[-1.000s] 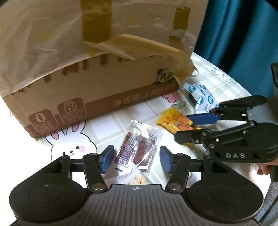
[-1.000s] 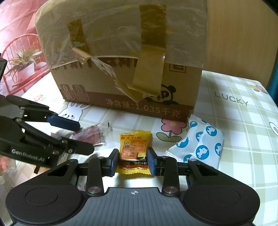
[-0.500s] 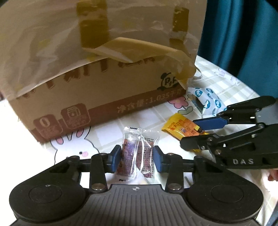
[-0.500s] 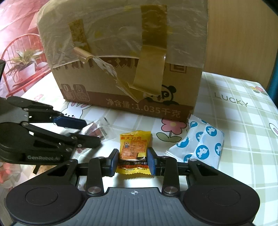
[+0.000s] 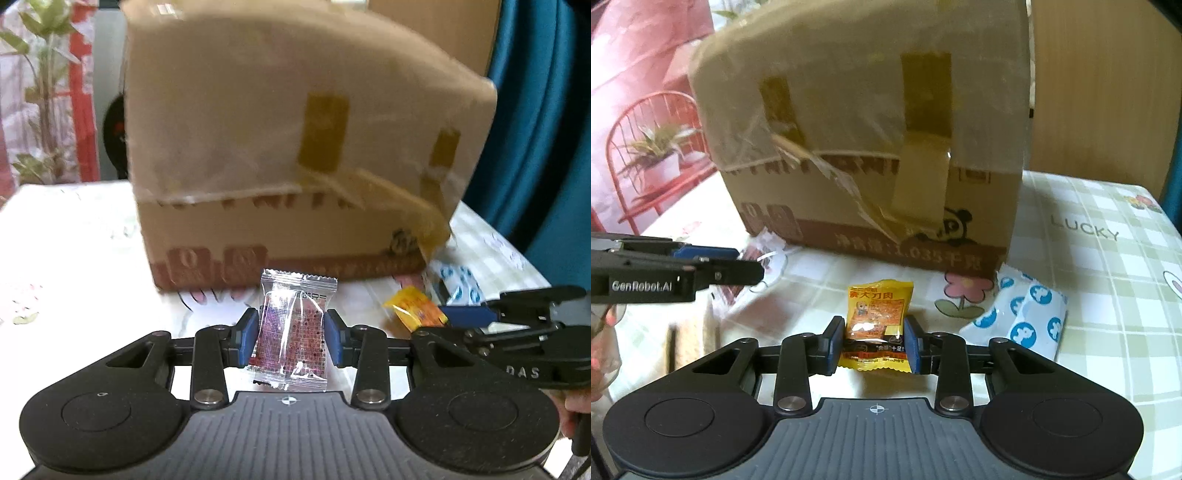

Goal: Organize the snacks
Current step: 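Carry the jerky packet and yellow packet over the box and open both tools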

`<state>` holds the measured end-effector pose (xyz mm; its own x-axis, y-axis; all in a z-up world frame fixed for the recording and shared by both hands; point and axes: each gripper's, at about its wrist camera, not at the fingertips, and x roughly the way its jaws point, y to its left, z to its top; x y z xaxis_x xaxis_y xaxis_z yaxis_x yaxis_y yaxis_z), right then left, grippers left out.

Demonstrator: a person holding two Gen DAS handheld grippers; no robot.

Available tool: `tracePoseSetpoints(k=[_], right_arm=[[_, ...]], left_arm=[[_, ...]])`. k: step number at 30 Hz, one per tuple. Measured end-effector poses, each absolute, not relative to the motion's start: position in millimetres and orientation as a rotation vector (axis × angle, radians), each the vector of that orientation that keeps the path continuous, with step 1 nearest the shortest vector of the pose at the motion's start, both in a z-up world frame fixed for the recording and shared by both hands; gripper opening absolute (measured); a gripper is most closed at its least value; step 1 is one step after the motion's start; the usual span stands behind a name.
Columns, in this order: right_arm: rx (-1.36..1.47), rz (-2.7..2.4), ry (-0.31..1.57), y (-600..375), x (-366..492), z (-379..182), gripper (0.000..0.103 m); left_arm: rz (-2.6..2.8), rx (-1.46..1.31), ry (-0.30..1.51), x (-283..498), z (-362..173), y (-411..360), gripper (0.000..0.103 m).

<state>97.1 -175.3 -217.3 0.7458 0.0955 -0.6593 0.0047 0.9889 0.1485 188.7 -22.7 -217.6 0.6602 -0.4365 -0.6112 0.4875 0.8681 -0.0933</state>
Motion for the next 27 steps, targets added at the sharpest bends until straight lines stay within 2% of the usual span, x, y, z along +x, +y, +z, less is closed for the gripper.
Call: tracePoseSetpoints(k=[10,21,27], right_arm=[[0.113,0.127,0.622,-158,85,-177,0.031],[0.1,0.178,0.432,-159,82,-99,0.031],[0.08,0.148,0.333,-180,105,-52,0.031]], left_arm=[[-0.506,0.043,0.57,167,-174,-11,0.041],[-0.531,0.047,0.373,161,-100,-13,0.041],[-0.533,0.026,0.304,189,-64,-22,0.041]])
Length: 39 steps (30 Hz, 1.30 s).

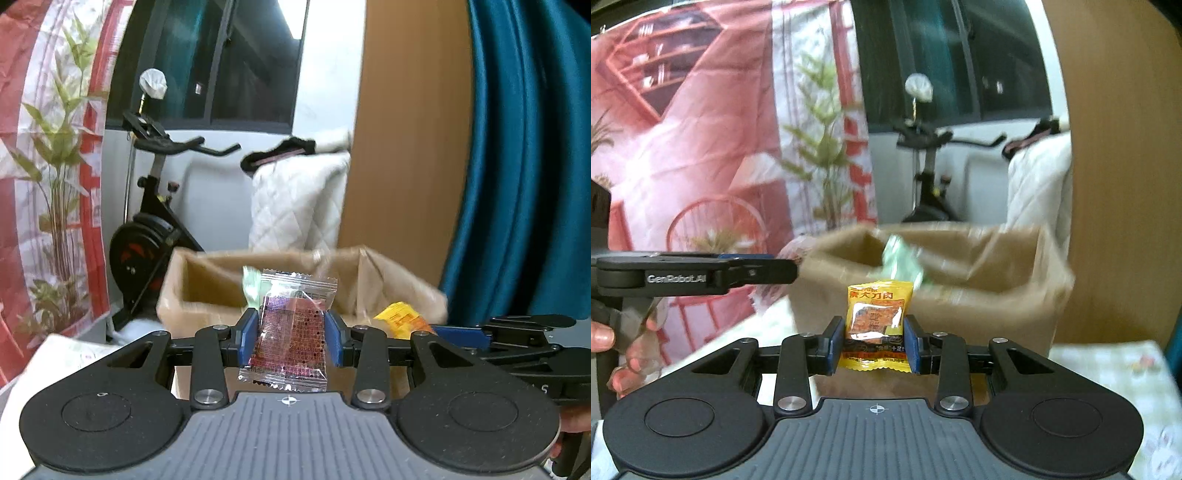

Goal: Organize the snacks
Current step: 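Carry the jerky packet and yellow packet over the box and open both tools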

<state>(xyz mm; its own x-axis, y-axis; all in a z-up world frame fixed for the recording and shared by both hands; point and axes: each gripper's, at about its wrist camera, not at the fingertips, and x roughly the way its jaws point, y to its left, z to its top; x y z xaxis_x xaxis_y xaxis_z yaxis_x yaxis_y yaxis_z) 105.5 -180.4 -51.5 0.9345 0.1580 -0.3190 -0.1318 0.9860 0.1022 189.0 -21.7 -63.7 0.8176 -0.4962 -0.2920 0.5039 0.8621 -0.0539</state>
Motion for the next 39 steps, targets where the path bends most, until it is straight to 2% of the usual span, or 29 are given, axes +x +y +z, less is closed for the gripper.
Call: tracePoseSetpoints(k=[8,14,24,25,27,30,35,39], right_arm=[[0.095,0.017,0.346,-224,172,-31,0.031],[0.099,-0.028,0.418,-236,210,-48,0.031],[0.089,-0.058,0.468,-235,221,-69,0.033],[0.091,-0.061,0.471,-235,219,-70,0.034],[0.094,-0.072,0.472,-236,217,-71,0.038],[0.088,-0.083,0.468,-233,213,-70,0.051],[0.073,-0.073,0.456,-230,202,-64,0.061],[0.078,-0.067,0.443,-229,188,-58,0.068]], left_arm=[[-0.478,0.032,0.317,245,-47,-35,0.041],[-0.461,0.045,0.378,275,-57,-41,0.041],[-0.445,0.072,0.423,287,-73,-47,0.043],[-0.442,0.072,0.424,286,-73,-46,0.045],[-0.439,0.065,0.422,285,-73,-45,0.055],[-0.441,0.062,0.421,280,-71,-42,0.056],[-0.432,0.07,0.423,265,-64,-39,0.068],[-0.422,0.055,0.432,249,-57,-32,0.068]])
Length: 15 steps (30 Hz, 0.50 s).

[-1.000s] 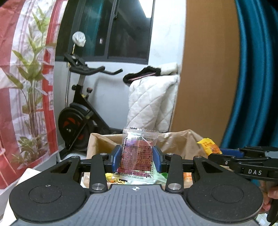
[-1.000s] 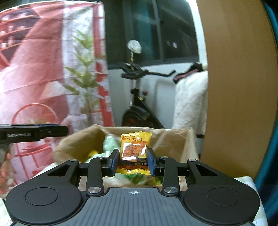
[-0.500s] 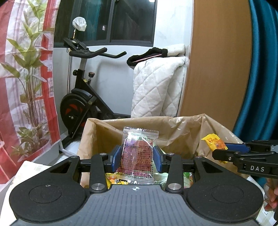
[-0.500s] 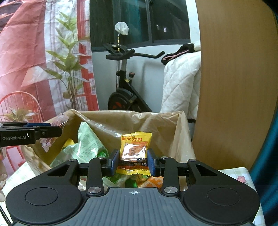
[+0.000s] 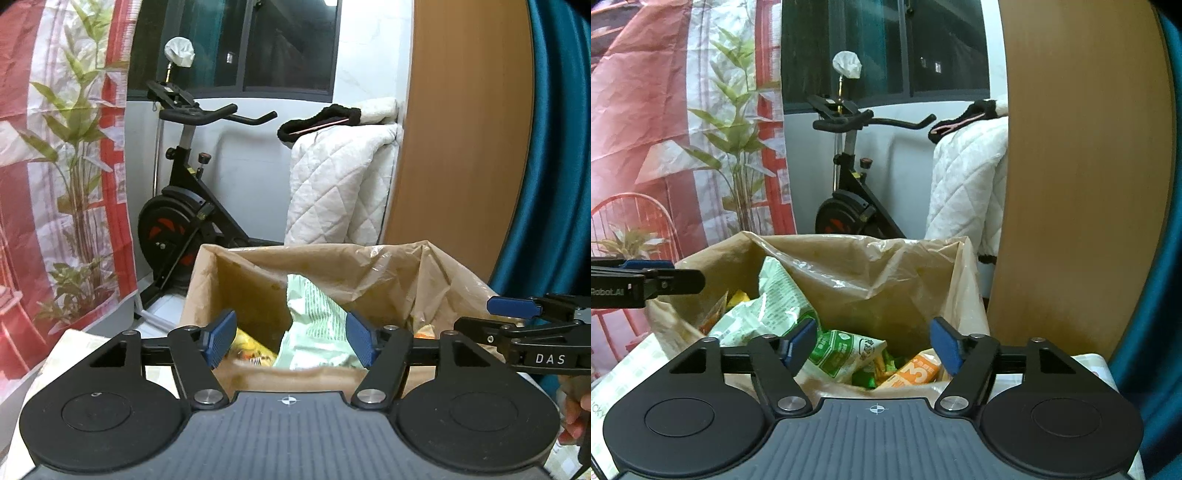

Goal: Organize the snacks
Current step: 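Carry the jerky packet and yellow packet over the box and open both tools, then move both empty tools down to the cracker and blue-and-white packets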

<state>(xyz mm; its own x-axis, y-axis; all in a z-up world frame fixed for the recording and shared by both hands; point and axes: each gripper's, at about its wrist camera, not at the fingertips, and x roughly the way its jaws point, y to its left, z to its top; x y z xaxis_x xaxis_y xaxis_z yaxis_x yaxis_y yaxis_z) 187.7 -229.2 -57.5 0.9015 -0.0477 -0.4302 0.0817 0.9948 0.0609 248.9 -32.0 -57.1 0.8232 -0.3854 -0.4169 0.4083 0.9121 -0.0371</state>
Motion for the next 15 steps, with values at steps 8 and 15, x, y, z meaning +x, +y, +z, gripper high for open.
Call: tracePoseSetpoints(k=[8,15], right_arm=[[0.082,-0.063,0.413,-223,147,-51,0.076],[0.121,-0.058,0.409,-220,116,-60,0.078]], left_arm=[[-0.406,0.027,0.43,208,-50,-14,0.068],[-0.354,0.022,0.449,180,-58,-2,0.068]])
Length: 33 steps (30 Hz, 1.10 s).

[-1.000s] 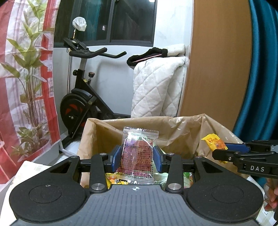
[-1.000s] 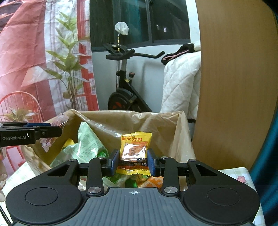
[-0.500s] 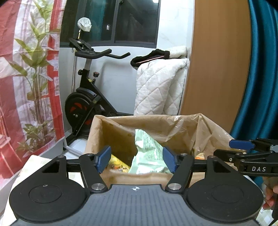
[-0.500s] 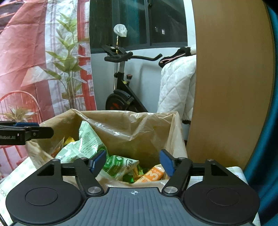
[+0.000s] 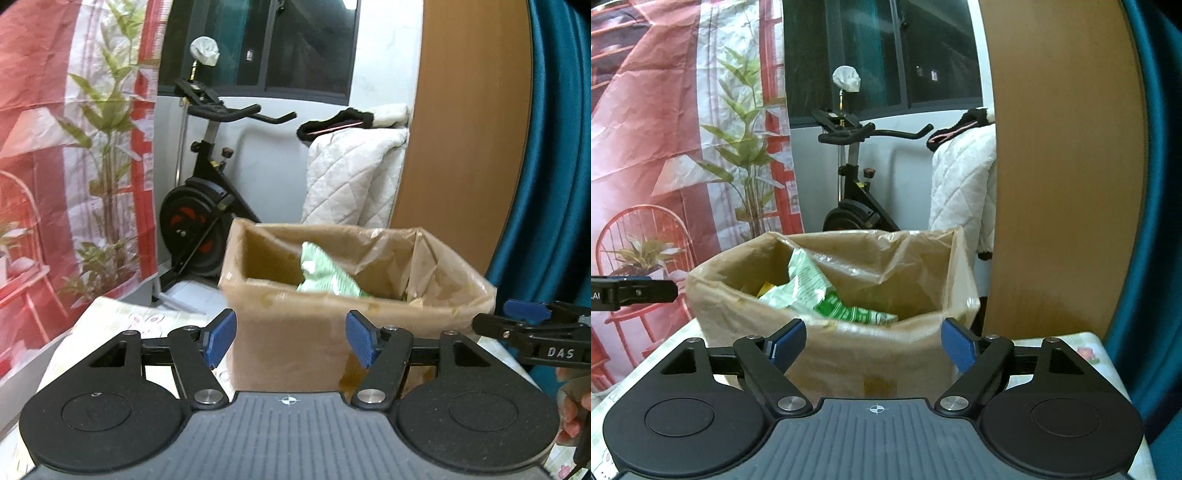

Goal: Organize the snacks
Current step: 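Move both empty tools down to the cracker and blue-and-white packets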

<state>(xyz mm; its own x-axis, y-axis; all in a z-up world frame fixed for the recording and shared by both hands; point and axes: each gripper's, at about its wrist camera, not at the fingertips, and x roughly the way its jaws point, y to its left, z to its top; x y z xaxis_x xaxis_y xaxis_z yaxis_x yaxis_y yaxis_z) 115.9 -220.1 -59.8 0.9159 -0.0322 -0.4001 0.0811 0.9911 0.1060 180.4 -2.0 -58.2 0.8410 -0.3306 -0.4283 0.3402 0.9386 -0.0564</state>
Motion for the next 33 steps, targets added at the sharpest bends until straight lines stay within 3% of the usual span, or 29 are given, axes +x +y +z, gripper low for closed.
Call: tracePoseSetpoints(k=[8,33], right_arm=[[0.136,-0.052,0.448,-216,95,-84,0.079],[0.139,-0.012,0.619,-196,65,-179,0.077]], left_arm=[[-0.273,-0.061,0.514,154,-89,13,0.068],[-0.186,-0.223,0.962,138,-199,36,0.067]])
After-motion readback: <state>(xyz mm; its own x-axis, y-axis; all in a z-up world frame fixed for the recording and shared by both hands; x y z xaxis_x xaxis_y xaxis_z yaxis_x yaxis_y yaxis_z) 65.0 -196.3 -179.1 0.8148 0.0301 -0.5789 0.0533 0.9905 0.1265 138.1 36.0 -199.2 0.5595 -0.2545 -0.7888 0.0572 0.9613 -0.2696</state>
